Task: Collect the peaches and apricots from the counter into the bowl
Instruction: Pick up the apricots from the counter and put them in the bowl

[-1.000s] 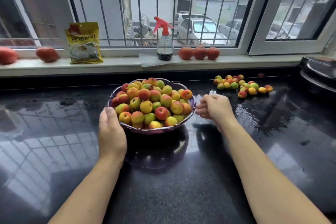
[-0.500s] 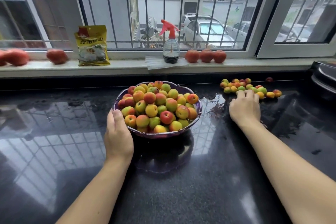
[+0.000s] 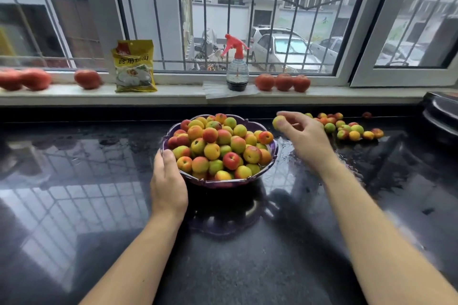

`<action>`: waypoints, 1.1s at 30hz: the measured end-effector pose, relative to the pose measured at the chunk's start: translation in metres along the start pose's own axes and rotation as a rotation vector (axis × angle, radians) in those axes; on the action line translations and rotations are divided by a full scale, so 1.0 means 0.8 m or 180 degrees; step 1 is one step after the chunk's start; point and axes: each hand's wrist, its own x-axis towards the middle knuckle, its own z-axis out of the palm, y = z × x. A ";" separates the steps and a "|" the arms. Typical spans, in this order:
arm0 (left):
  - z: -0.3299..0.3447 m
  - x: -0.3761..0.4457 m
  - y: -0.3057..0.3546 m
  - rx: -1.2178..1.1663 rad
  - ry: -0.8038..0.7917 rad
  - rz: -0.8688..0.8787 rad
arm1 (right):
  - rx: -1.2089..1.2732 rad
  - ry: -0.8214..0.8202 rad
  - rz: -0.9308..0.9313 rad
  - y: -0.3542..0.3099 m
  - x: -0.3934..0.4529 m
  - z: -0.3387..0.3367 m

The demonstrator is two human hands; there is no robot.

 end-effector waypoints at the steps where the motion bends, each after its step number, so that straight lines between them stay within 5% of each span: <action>1: -0.001 -0.001 0.000 -0.0040 -0.0034 0.0000 | 0.0108 0.0057 -0.0121 -0.004 -0.012 0.013; 11: -0.004 -0.004 0.004 -0.0183 -0.0126 0.0008 | -0.0252 0.0609 -0.0501 0.023 -0.029 0.047; 15: -0.007 -0.003 0.005 -0.0318 -0.0128 -0.0034 | 0.0047 0.1472 0.0529 0.055 -0.018 0.028; 20: -0.002 -0.004 0.006 -0.0004 0.0036 0.0028 | 0.0137 0.1600 0.1698 0.102 -0.002 0.013; 28: 0.002 0.004 -0.006 0.0050 0.0203 0.0087 | -0.2658 0.0210 0.1133 0.132 0.091 -0.005; 33: 0.003 0.004 -0.004 0.0026 0.0217 0.0072 | -0.3213 -0.0093 0.1183 0.156 0.120 -0.016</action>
